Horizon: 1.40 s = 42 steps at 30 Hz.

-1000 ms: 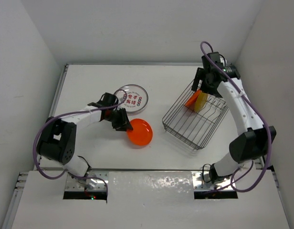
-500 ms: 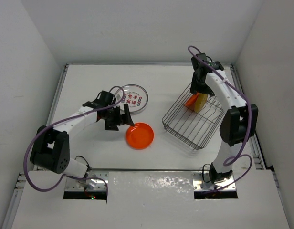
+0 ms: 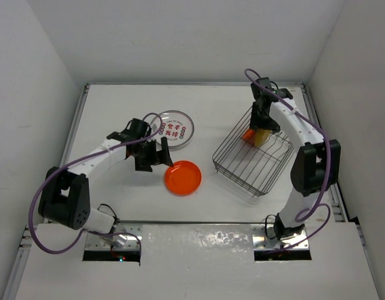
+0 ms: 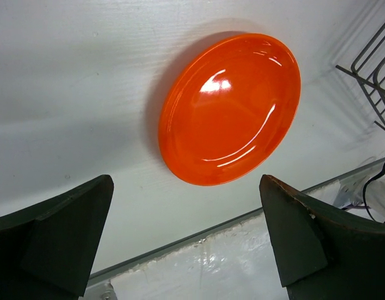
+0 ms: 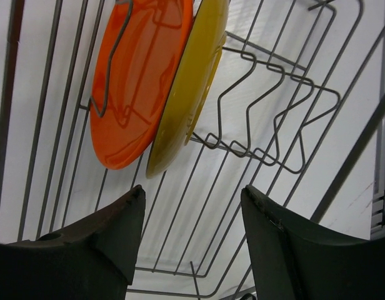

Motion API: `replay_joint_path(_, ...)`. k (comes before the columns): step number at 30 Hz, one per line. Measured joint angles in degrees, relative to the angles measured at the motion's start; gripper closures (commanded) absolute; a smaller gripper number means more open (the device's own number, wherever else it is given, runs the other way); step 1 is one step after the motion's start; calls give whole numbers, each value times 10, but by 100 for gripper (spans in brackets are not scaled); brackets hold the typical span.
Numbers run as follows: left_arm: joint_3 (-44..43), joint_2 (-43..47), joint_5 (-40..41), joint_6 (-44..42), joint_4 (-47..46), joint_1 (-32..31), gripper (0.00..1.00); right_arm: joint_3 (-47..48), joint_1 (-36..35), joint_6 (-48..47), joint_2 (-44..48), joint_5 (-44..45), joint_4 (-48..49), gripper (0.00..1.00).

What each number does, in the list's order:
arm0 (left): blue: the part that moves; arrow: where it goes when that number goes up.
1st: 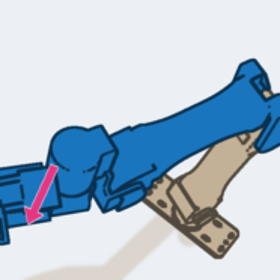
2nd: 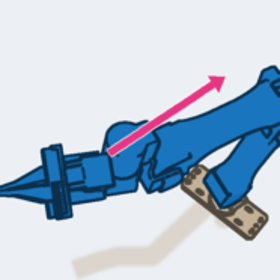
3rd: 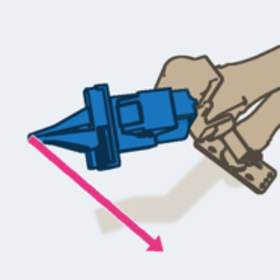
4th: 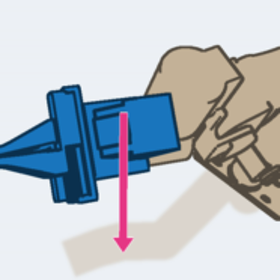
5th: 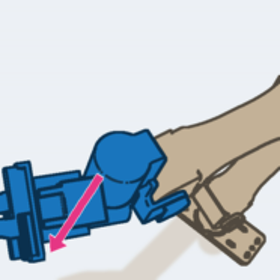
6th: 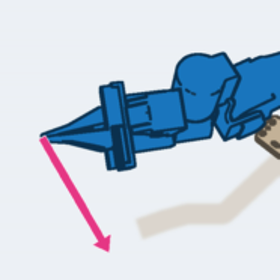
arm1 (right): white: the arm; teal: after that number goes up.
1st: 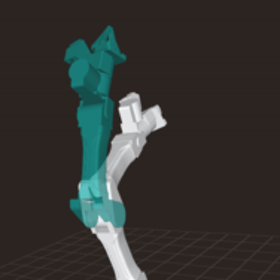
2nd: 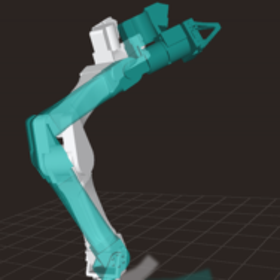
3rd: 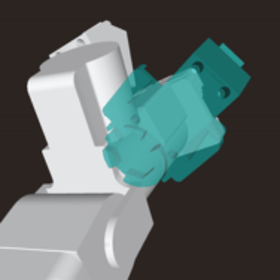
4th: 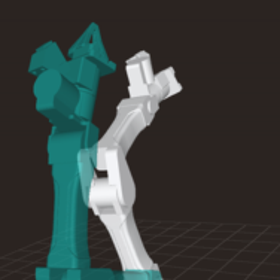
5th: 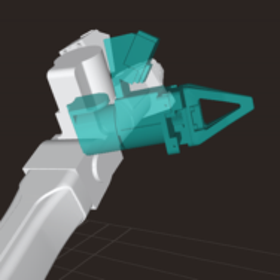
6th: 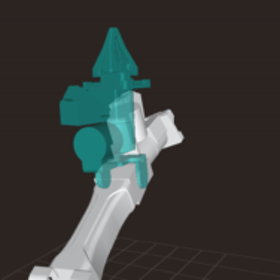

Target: Unload the plates from the dish rack

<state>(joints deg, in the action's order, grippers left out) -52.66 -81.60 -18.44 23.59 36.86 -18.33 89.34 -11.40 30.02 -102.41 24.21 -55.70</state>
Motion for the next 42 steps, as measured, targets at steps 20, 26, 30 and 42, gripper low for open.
replay_joint_path(20, -13, 0, 0, -20, 22, 0, 0, -23, 2, -16, -32, -3, 43, 45)
replay_joint_path(26, -17, 0, 0, -22, 23, 0, 0, -23, 16, -17, -33, -2, 47, 50)
replay_joint_path(30, -24, 0, 0, -24, 28, 0, 0, -23, 34, -19, -33, -6, 59, 61)
replay_joint_path(42, -33, 0, 0, -24, 32, 0, 0, -22, 63, -16, -32, -15, 67, 95)
